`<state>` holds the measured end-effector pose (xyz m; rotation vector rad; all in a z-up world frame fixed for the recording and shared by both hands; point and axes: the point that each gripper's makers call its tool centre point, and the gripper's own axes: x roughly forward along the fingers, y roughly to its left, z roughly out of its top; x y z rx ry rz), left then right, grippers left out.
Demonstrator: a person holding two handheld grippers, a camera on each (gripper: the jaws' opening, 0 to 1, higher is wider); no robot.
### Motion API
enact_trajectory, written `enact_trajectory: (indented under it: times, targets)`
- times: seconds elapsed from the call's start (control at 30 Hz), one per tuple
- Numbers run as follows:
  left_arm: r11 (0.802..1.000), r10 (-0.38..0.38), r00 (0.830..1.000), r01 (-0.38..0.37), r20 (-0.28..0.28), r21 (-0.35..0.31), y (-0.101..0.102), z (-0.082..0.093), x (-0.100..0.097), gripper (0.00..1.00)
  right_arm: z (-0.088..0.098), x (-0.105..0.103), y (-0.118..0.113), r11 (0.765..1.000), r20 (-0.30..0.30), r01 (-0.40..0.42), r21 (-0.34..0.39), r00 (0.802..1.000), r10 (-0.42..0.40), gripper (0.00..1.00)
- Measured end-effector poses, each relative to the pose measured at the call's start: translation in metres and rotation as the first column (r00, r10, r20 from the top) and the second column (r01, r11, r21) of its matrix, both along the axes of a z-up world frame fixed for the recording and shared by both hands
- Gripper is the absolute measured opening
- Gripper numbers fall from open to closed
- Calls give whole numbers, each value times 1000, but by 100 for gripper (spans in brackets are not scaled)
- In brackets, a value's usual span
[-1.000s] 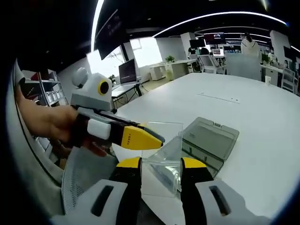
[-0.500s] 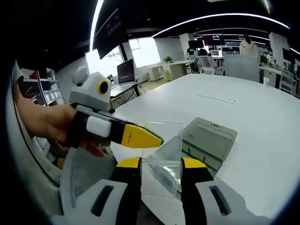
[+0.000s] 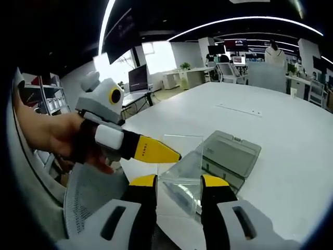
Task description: Insert the divider into the dual guide fixture by aligning both edges with the guide slots and pushing it downward to the bottom, including one-sided entry, uneven engagement, binding, and posture correction.
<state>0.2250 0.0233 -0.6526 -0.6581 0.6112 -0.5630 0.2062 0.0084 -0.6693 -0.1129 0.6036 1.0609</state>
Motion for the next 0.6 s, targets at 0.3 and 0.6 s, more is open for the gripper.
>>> enact_trajectory:
  times: [0.3,0.6]
  targets:
    - [1000,-4,1000,4,9,-18,-1,3,2,0,2,2,-2,1000,5,6,7,1000,-6,33]
    - [999,-33,999,33,25,-4,0,3,0,0,3,3,-8,1000,-5,-5,16,1000,5,31]
